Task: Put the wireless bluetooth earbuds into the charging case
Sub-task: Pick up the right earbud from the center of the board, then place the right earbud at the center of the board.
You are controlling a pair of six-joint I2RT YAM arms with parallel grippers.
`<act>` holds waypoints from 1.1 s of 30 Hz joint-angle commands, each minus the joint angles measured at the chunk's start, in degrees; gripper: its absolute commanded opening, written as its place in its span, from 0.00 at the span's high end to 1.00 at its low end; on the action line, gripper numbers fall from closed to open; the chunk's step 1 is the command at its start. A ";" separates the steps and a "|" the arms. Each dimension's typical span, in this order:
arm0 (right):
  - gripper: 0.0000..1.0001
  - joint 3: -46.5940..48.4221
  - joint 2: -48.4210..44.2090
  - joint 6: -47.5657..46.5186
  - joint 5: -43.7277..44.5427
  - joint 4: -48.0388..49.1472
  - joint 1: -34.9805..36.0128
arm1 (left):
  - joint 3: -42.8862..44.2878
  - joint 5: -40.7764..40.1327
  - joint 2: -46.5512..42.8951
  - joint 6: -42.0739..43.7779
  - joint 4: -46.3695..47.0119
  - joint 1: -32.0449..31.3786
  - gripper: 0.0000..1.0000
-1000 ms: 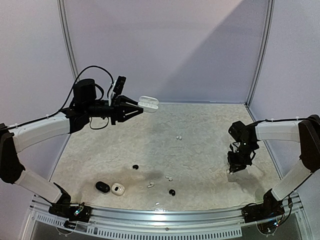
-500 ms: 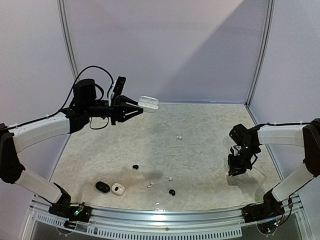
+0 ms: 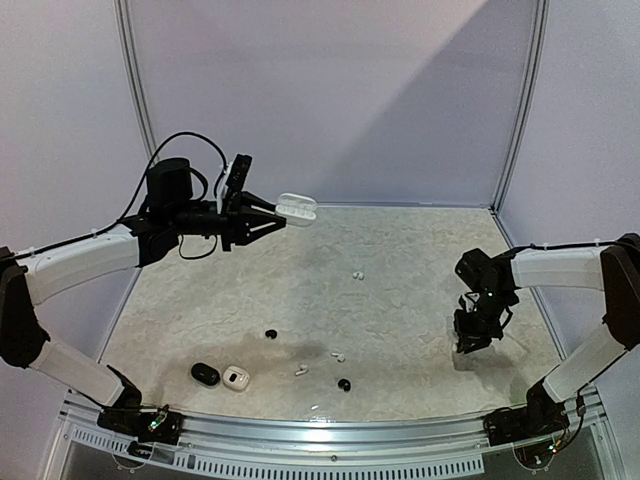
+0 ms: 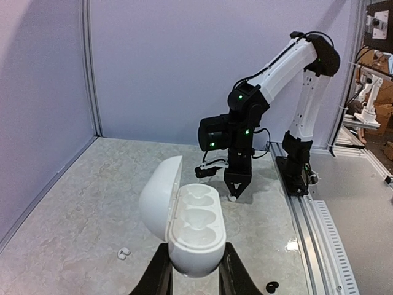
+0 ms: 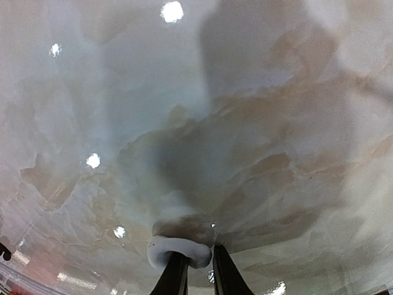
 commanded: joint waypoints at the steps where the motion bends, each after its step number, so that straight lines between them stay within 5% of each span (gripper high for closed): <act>1: 0.87 0.61 2.34 -0.99 0.67 1.91 0.30 | -0.08 -0.43 -1.72 1.20 -1.31 0.65 1.00; 12: 0.92 3.86 0.65 -1.17 1.62 0.20 1.97 | -0.01 -1.38 -2.03 1.47 -1.25 0.89 1.00; 22: 0.93 10.21 -0.30 0.07 13.88 6.88 11.21 | -0.86 -4.42 -2.94 1.47 0.20 0.91 1.00; 33: 0.94 34.51 2.72 -6.61 27.71 12.86 21.56 | -1.84 -10.41 -3.21 -1.11 7.09 0.63 1.00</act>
